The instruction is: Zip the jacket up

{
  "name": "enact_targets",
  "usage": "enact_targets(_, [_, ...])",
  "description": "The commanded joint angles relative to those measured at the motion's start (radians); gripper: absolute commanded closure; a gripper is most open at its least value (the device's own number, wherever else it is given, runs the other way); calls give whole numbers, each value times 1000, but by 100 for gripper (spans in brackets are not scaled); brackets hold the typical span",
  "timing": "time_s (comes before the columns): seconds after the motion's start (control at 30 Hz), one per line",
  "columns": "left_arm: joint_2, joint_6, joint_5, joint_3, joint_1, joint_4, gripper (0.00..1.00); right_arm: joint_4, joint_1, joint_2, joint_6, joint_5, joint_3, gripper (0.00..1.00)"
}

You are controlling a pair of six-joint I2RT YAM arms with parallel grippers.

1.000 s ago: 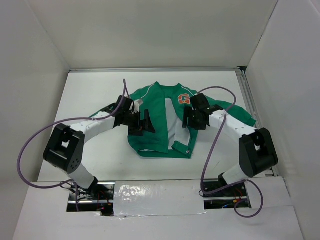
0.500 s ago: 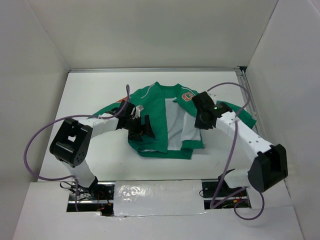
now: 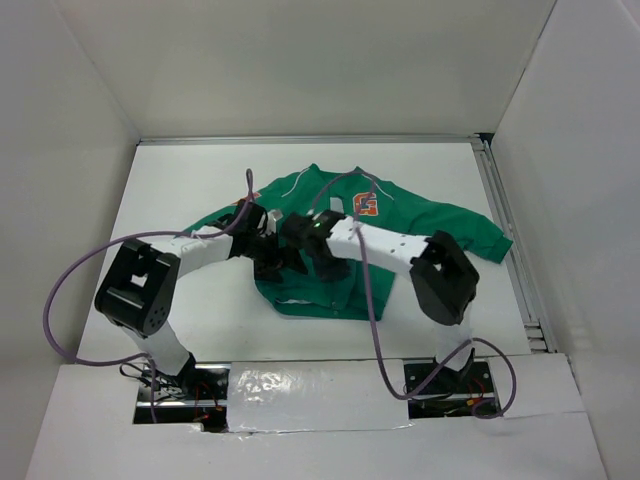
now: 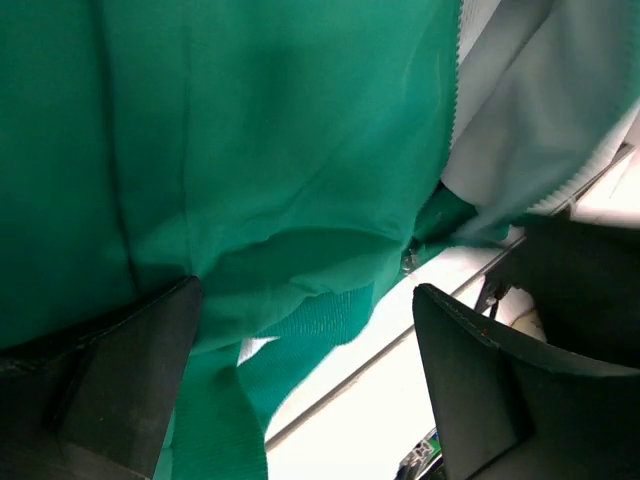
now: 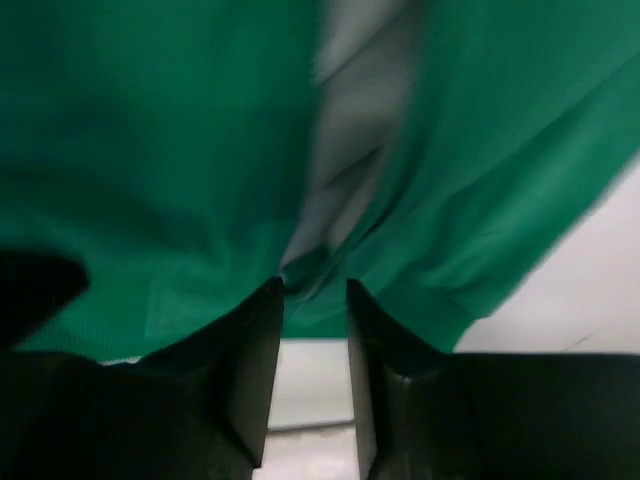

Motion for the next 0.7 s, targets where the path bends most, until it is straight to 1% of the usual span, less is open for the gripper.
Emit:
enact_targets(0.0, [-61,-23,11,16,34,-23,1,64,76,-33,-34,-119,37,58])
enact_targets(0.03, [-72,-20,17,12,37,-21,1,109,74,-66,-47,-166,12,55])
enact_targets(0.07, [-76,-18,18,6,40,-21,1,164,67,-150,-60,-244,-73,48])
enact_targets(0.1, [-78,-15,16,5,41,-21,1,265,54,-203,-76,-294,-120,39])
enact_targets(0.13, [-81,-13,13,3,41,-24,1,308,21,-303,-73,-362,-216,38])
enact_targets(0.2, [-84,-9,21,0,41,-18,1,411,-24,-394,-62,-406,-307,36])
enact_targets(0.23, [-84,-10,24,-4,43,-17,1,430,-41,-468,-45,-412,-389,36])
enact_targets(0.27, [-84,-9,30,-9,40,-12,1,459,-74,-493,-35,-412,-423,35])
enact_targets(0.3, [-89,-9,30,-11,37,-2,1,467,-87,-516,-22,-438,-480,35])
enact_targets(0.33, [-89,-6,33,-18,37,3,1,474,-99,-542,-12,-441,-503,35])
enact_targets(0.4, [-93,-1,36,-23,32,9,1,519,-108,-551,-11,-460,-563,36])
enact_targets(0.47, [-93,8,36,-23,31,8,1,572,-108,-541,-13,-482,-588,36])
enact_targets(0.67, [-118,25,39,-35,25,11,1,663,-136,-444,18,-495,-634,37])
